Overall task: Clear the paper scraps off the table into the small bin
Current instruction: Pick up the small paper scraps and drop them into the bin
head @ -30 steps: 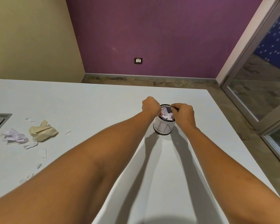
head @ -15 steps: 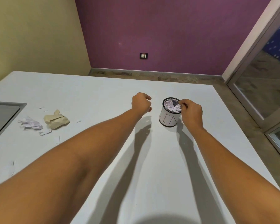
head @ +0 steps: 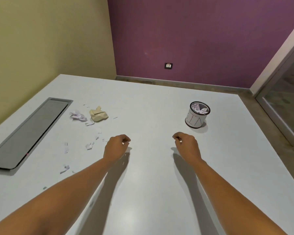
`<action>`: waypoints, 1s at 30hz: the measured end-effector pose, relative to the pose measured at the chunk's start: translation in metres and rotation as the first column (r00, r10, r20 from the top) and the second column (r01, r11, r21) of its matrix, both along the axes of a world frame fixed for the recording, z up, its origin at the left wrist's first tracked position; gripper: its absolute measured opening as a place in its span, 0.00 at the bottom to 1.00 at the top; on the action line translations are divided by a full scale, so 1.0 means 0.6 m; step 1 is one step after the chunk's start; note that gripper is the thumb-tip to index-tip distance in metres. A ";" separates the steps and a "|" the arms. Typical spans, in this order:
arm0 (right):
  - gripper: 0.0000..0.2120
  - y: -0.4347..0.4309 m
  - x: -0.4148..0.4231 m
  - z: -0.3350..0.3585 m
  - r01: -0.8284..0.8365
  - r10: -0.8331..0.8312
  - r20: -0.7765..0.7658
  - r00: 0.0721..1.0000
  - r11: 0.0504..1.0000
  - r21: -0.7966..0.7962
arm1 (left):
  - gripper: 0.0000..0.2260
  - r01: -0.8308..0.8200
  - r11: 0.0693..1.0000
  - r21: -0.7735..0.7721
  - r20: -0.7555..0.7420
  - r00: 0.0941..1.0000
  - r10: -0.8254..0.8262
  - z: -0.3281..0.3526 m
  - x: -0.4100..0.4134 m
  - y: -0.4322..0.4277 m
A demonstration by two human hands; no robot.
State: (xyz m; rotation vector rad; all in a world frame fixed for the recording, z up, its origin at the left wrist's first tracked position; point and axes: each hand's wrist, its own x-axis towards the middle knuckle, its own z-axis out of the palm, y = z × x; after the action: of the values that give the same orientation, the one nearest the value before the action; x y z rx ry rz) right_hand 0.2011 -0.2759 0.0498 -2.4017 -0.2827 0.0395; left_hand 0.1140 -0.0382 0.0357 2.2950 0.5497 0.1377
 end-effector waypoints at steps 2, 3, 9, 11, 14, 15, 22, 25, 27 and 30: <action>0.11 0.018 -0.048 -0.013 -0.066 0.064 -0.051 0.997 0.998 -0.025 | 0.08 -0.032 0.999 0.035 0.008 0.999 0.032 -0.003 -0.048 0.029; 0.12 0.028 -0.073 -0.019 -0.105 0.102 -0.079 0.992 0.994 -0.035 | 0.08 -0.063 0.997 0.037 0.018 0.998 0.062 -0.005 -0.074 0.043; 0.11 0.096 -0.202 -0.048 -0.339 0.322 -0.163 0.933 0.937 -0.088 | 0.08 -0.309 0.951 -0.017 0.088 0.947 0.309 -0.031 -0.242 0.125; 0.12 0.118 -0.234 -0.055 -0.404 0.380 -0.191 0.905 0.909 -0.104 | 0.08 -0.387 0.922 0.009 0.098 0.918 0.384 -0.037 -0.289 0.149; 0.14 0.146 -0.276 -0.064 -0.493 0.457 -0.242 0.856 0.862 -0.117 | 0.08 -0.504 0.863 0.032 0.125 0.859 0.496 -0.041 -0.348 0.180; 0.16 0.154 -0.287 -0.065 -0.513 0.472 -0.256 0.844 0.850 -0.124 | 0.08 -0.534 0.845 0.041 0.132 0.841 0.525 -0.043 -0.364 0.189; 0.27 0.212 -0.353 -0.072 -0.629 0.568 -0.293 0.769 0.753 -0.192 | 0.08 -0.607 0.793 0.055 0.105 0.793 0.600 -0.056 -0.446 0.214; 0.27 0.231 -0.371 -0.071 -0.647 0.585 -0.315 0.747 0.749 -0.143 | 0.09 -0.587 0.798 0.137 0.052 0.808 0.586 -0.063 -0.468 0.212; 0.26 0.242 -0.381 -0.068 -0.664 0.608 -0.319 0.727 0.740 -0.103 | 0.11 -0.557 0.807 0.195 -0.014 0.821 0.570 -0.067 -0.479 0.212; 0.25 0.252 -0.389 -0.066 -0.699 0.638 -0.291 0.713 0.680 -0.221 | 0.14 -0.503 0.827 0.251 -0.089 0.839 0.537 -0.071 -0.488 0.215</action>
State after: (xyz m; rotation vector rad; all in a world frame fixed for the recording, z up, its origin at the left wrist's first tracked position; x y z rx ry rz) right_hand -0.0325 -0.1247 0.0102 -2.4365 -1.1424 0.7058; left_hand -0.1790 0.0910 -0.0069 2.3162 1.3032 0.2977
